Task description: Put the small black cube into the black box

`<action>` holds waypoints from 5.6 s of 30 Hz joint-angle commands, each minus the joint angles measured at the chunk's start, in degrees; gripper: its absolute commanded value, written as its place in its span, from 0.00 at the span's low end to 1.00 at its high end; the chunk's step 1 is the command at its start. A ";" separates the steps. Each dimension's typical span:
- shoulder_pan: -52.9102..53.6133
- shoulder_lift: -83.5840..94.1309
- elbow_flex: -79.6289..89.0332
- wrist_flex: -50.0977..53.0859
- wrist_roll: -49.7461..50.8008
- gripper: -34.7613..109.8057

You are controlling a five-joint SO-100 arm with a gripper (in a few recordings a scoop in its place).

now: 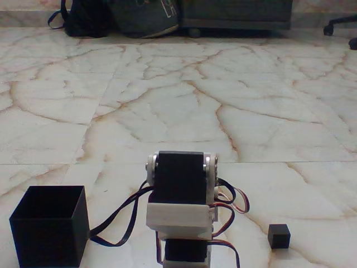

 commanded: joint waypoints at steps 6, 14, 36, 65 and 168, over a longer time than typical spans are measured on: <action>0.00 0.00 0.00 0.09 -0.09 0.26; 0.09 0.44 -0.09 -0.35 0.26 0.26; 6.50 -21.53 -30.76 7.91 -10.11 0.28; 36.30 -79.19 -92.99 11.95 -44.47 0.30; -11.07 -25.49 -47.20 9.58 7.21 0.29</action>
